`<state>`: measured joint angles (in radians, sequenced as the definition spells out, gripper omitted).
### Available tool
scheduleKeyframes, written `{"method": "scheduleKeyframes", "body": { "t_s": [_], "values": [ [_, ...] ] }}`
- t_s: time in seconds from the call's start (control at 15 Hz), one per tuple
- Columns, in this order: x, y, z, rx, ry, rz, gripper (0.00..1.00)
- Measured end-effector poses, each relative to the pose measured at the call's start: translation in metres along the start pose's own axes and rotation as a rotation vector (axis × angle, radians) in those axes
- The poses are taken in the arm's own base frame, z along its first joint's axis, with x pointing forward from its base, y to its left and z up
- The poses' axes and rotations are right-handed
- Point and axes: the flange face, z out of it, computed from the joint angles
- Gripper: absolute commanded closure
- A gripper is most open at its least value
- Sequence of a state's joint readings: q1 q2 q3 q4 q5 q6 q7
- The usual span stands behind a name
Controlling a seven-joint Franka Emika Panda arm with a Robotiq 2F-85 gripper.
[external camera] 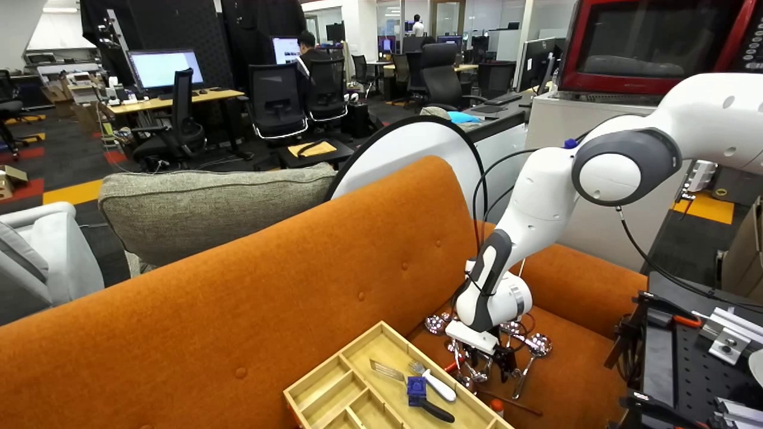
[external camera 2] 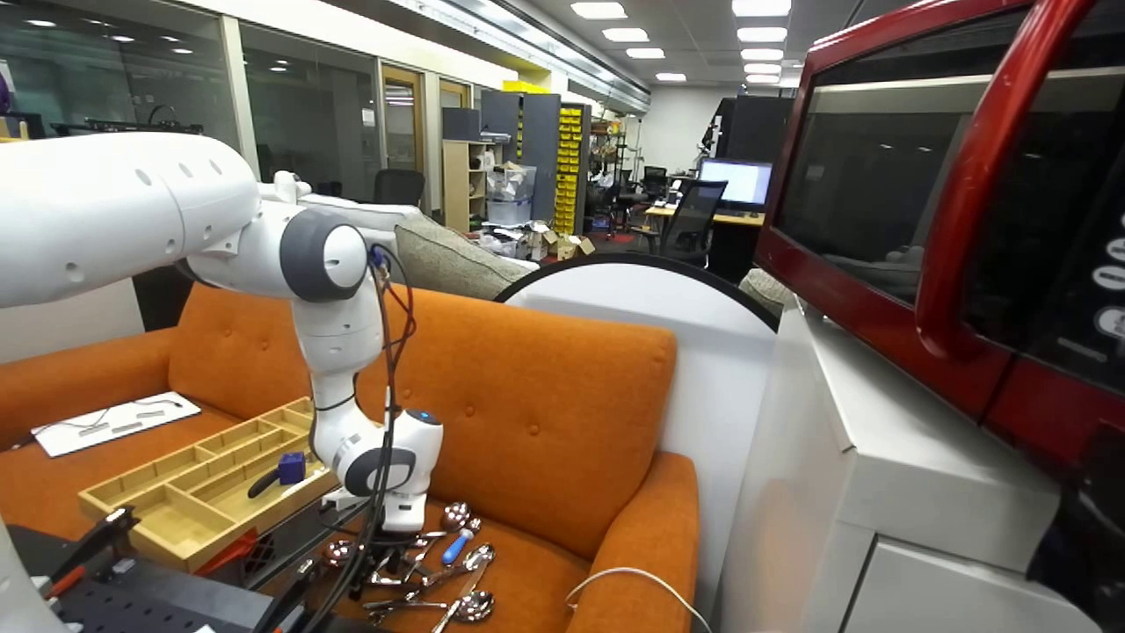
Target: Pick up one silver spoon and move it forwards
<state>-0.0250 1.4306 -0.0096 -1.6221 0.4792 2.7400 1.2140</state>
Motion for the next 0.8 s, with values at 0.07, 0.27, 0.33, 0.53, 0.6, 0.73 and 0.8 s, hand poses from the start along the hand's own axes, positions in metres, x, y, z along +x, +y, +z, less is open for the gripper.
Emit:
{"method": "scheduleKeyframes", "body": {
  "t_s": [0.07,0.27,0.33,0.53,0.6,0.73,0.8],
  "values": [
    [0.0,0.0,0.0,-0.003,-0.002,0.008,0.09],
    [0.001,-0.003,0.002,-0.002,-0.005,0.022,0.4],
    [0.001,-0.006,0.001,0.004,-0.006,0.025,0.48],
    [0.003,-0.012,-0.003,0.019,-0.009,0.028,0.68],
    [0.003,-0.014,-0.004,0.023,-0.01,0.028,0.74],
    [0.004,-0.017,-0.006,0.03,-0.011,0.03,0.9],
    [0.005,-0.017,-0.006,0.031,-0.012,0.032,0.95]
  ]
}}
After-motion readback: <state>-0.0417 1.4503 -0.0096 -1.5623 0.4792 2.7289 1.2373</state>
